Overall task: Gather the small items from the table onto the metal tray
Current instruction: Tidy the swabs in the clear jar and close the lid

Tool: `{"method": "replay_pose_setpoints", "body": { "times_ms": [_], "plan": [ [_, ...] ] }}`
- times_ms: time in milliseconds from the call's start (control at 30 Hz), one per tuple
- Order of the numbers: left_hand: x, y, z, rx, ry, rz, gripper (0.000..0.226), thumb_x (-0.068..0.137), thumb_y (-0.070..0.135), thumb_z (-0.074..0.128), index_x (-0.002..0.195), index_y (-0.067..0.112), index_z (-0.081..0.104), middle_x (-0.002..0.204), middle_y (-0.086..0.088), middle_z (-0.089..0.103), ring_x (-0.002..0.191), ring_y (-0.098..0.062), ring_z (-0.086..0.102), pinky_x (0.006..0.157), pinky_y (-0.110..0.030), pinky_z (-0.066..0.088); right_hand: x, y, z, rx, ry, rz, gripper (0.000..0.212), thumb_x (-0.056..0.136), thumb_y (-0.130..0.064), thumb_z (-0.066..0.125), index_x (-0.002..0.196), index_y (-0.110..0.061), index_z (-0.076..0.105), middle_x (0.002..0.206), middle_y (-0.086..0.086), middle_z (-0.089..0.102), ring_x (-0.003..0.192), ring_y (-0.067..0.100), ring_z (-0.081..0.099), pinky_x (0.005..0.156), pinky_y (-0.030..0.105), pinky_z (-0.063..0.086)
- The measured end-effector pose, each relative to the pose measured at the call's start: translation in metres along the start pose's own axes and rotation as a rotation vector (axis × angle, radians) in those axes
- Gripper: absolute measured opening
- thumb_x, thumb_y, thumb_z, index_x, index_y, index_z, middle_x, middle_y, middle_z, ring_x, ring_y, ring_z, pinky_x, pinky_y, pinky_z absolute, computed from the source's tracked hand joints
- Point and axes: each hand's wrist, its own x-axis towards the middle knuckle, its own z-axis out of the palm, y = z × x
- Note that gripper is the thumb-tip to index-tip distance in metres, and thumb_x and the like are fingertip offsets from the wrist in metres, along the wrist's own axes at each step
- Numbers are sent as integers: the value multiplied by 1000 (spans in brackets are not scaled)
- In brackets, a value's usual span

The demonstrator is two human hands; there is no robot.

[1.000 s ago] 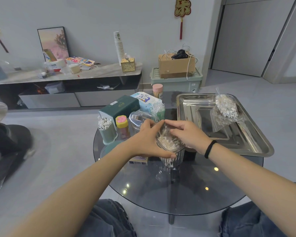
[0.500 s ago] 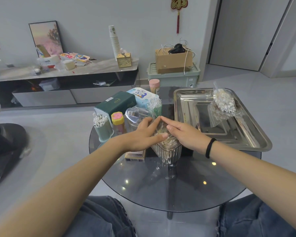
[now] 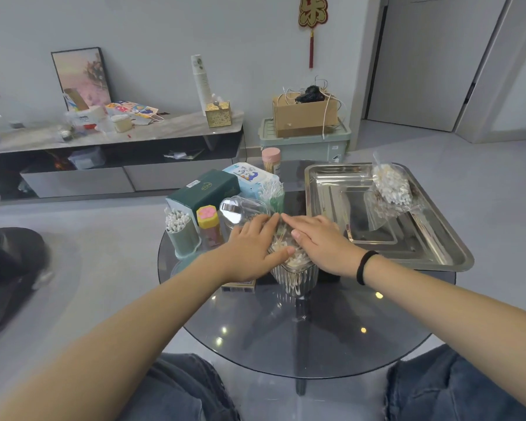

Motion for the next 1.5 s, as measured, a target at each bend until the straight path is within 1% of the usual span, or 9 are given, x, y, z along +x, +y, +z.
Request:
{"method": "replay_pose_setpoints", "body": {
  "times_ms": [167, 300, 433, 700, 1033, 1200, 1333, 1400, 1500],
  "plan": [
    [-2, 2, -4, -180, -52, -20, 80, 92, 59, 32, 152, 21, -3, 159, -2, 4, 147, -25, 9, 120, -44, 13, -5, -1, -6, 184, -15, 36, 44, 99, -32, 30, 143, -32, 31, 118, 6, 46, 121, 21, 39, 104, 33, 29],
    [-6, -4, -9, -400, -68, -66, 67, 95, 52, 34, 152, 30, 7, 157, -2, 15, 143, -21, 24, 116, -36, 20, -17, 0, -18, 279, -78, 3, 48, 92, -45, 46, 138, -34, 40, 139, -5, 50, 120, 6, 46, 101, 26, 35],
    [-9, -5, -12, -457, -46, -44, 61, 97, 41, 43, 151, 28, 17, 156, -1, 29, 136, -19, 39, 109, -30, 30, -27, 9, -34, 147, -395, -20, 88, 73, -56, 64, 145, -42, 16, 149, -14, 33, 135, 7, 34, 113, 28, 28],
    [6, 9, -56, -657, 127, -10, 49, 95, 38, 47, 143, 33, 36, 127, -1, 56, 112, -14, 53, 107, -39, 39, -26, 8, -61, 370, -91, -64, 84, 70, -33, 77, 140, -44, 32, 136, -20, 44, 121, -2, 44, 91, 5, 33],
    [126, 46, -49, -783, 154, -66, 56, 95, 37, 50, 147, 27, 30, 136, -3, 52, 123, -21, 52, 107, -37, 40, 11, 84, -107, 423, 185, 165, 70, 73, -22, 76, 133, -39, 45, 126, -7, 59, 113, 10, 55, 94, 17, 41],
    [178, 59, -21, -736, 177, -104, 57, 92, 38, 54, 145, 28, 35, 100, -7, 64, 71, -13, 59, 66, -23, 48, 29, 136, -103, 385, 236, 356, 62, 80, -20, 71, 135, -34, 46, 102, -8, 66, 91, 6, 60, 71, 10, 38],
    [208, 54, -14, -681, 178, -188, 57, 92, 45, 50, 145, 32, 33, 133, -28, 48, 112, -36, 57, 100, -41, 46, 50, 149, -101, 504, 280, 439, 48, 91, -10, 55, 137, -17, 44, 106, 2, 67, 84, 13, 68, 63, 9, 50],
    [216, 52, -15, -652, 196, -198, 59, 93, 44, 48, 147, 26, 30, 142, -24, 34, 128, -33, 43, 107, -38, 36, 63, 146, -105, 570, 320, 478, 40, 94, -7, 45, 135, -9, 47, 113, 5, 62, 91, 19, 67, 69, 15, 54],
    [224, 53, -16, -597, 267, -241, 60, 92, 45, 50, 145, 22, 31, 138, -16, 29, 113, -29, 52, 99, -34, 40, 81, 131, -109, 532, 293, 487, 40, 96, -20, 43, 133, -5, 48, 119, 9, 59, 120, 30, 55, 101, 38, 45]
  ]
}}
